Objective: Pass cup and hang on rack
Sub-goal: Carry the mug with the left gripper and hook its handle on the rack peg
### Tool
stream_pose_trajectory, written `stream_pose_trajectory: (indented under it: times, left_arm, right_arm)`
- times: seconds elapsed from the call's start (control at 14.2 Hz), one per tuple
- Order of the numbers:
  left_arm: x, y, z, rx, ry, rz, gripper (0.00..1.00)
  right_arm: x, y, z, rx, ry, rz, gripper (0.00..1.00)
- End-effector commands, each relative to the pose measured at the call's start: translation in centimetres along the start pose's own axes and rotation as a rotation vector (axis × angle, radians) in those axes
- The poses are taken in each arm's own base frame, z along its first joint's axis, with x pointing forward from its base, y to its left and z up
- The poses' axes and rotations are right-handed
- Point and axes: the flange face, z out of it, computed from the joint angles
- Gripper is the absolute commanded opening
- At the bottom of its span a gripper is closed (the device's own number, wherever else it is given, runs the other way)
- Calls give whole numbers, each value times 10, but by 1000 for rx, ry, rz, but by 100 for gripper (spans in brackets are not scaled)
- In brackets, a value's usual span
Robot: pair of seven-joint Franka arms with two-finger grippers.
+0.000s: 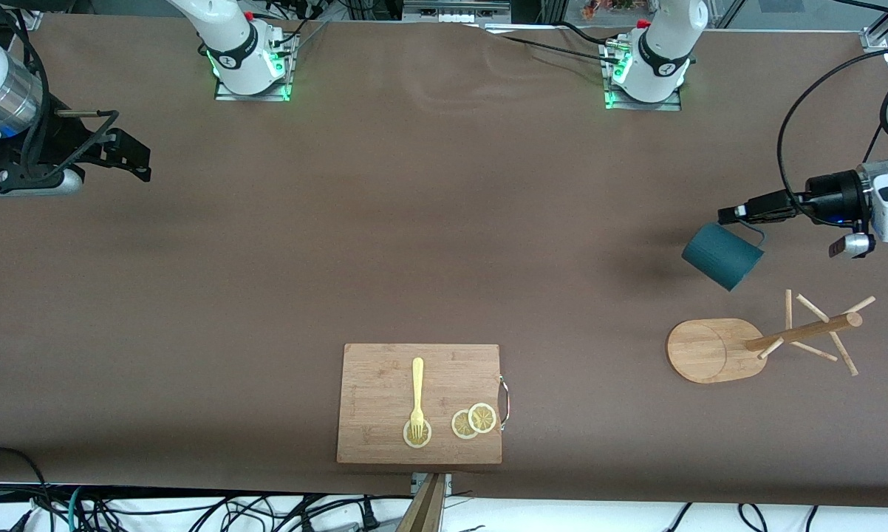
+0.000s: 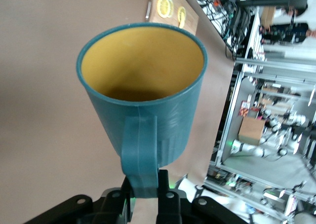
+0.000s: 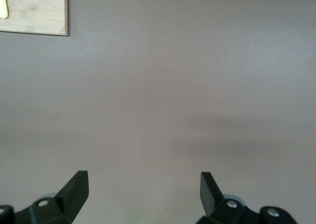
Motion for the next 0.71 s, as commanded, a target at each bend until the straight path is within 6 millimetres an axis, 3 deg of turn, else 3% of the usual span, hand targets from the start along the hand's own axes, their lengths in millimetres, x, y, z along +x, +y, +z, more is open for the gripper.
stream_pose_trajectory:
  times: [0.0,0.42,0.63]
  left_arm:
    - [5,-27,-21,-61,6,-78,0]
    - [23,-64,-48,-217,53,-129,0]
    - [29,-75,-50,-278,65,-145,0]
  right_arm:
    - [-1,2,-4,-8,-2,-1,100]
    - [0,1,-4,-8,0,1,100]
    - [-1,1,-4,-8,1,1,100]
